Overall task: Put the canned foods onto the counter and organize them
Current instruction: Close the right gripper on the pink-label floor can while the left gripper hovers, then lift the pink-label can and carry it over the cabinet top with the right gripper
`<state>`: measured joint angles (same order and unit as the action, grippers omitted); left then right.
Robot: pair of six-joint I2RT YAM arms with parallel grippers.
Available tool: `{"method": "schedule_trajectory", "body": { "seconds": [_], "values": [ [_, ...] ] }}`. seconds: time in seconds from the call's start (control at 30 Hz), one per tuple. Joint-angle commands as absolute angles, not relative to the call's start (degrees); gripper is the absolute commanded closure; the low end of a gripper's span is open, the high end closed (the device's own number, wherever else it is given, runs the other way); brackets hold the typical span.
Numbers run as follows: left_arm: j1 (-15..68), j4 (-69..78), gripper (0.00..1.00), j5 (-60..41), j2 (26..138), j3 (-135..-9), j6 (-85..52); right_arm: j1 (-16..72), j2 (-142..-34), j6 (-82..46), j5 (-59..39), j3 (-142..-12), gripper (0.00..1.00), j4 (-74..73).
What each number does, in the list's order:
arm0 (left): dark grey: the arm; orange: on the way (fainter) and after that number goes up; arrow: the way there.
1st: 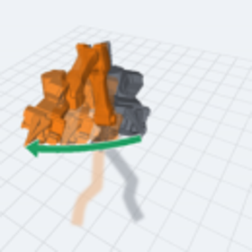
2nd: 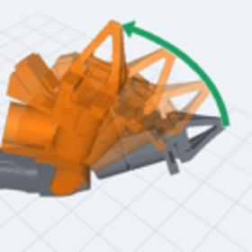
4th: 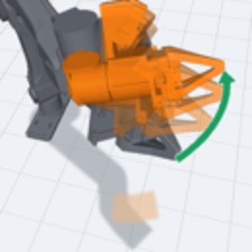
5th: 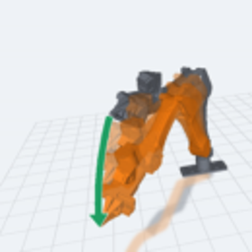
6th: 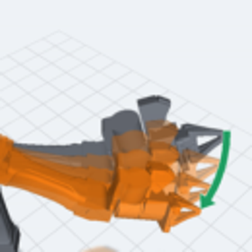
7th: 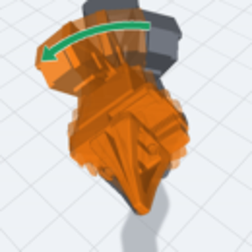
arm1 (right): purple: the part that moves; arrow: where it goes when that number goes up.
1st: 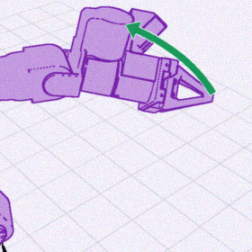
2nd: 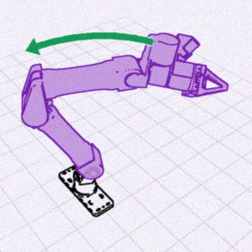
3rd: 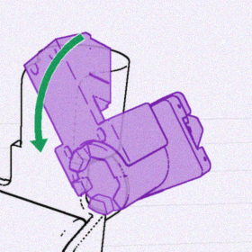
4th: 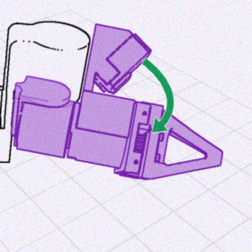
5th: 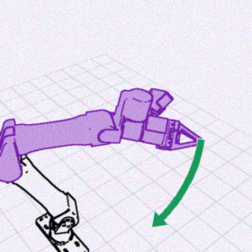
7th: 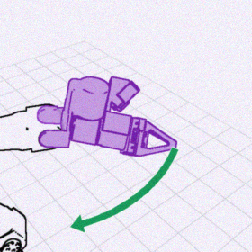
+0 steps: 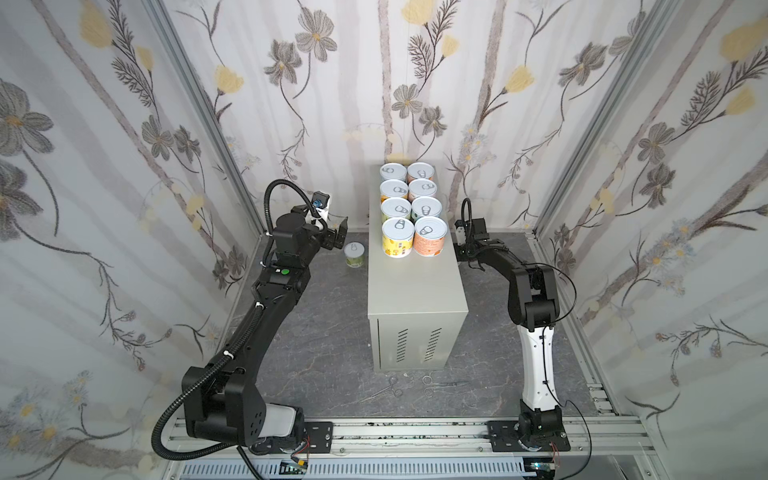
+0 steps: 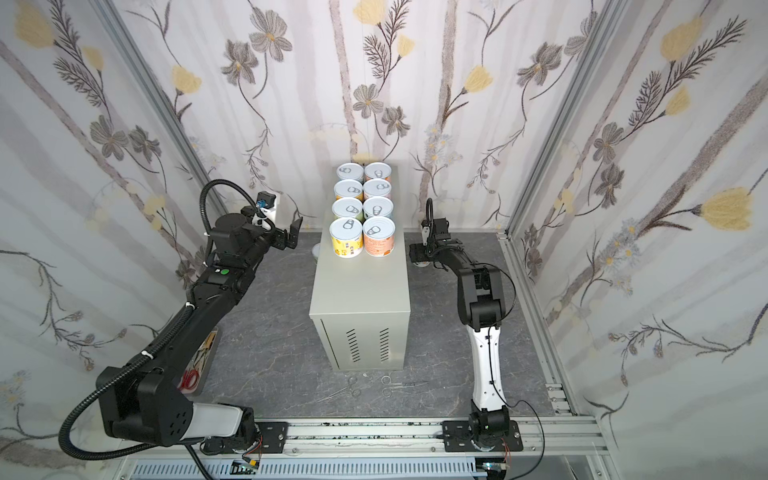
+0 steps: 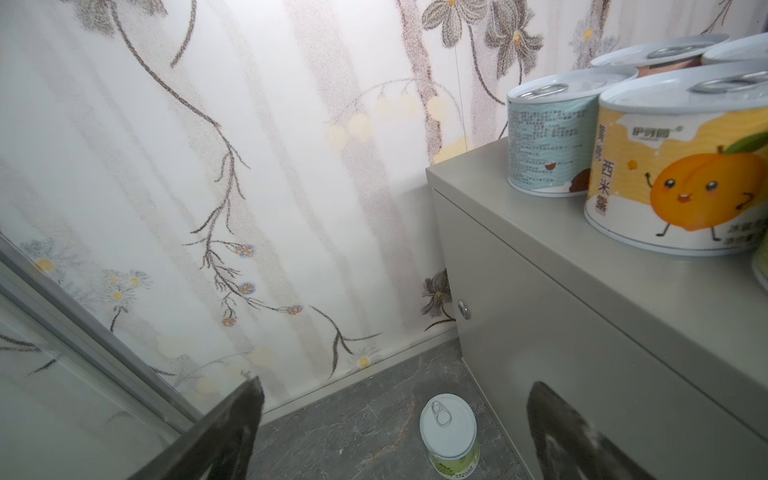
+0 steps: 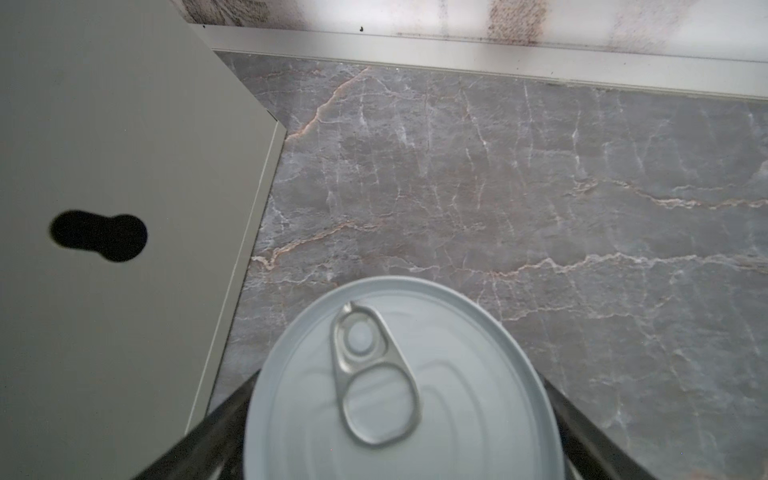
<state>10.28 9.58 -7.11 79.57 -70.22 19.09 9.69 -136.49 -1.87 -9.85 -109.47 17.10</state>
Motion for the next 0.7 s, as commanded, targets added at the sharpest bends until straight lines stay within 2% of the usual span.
{"method": "schedule_trajectory", "body": {
  "seconds": [0.0, 0.1, 0.23, 0.43, 0.67],
  "values": [
    [10.2, 11.3, 0.0, -7.8, 80.4, -71.2, 19.3, 9.8, -137.5, -0.8, -9.1, -111.3, 0.15, 17.8],
    [10.2, 11.0, 0.0, -8.0, 81.4, -71.7, 19.1, 9.7, -138.2, -0.4, -8.9, -112.3, 0.18, 18.4],
    [10.2, 11.1, 0.0, -8.2, 82.0, -71.8, 18.9, 9.7, -138.3, -0.1, -9.1, -112.8, 0.28, 19.1],
    [10.0, 11.4, 0.0, -8.3, 81.4, -71.2, 18.9, 9.6, -136.5, 0.0, -9.2, -112.4, 0.38, 21.6],
    [8.0, 12.6, 0.0, -9.3, 79.7, -68.4, 15.6, 9.5, -124.4, 0.6, -8.1, -102.2, 0.42, 21.2]
  ]
}}
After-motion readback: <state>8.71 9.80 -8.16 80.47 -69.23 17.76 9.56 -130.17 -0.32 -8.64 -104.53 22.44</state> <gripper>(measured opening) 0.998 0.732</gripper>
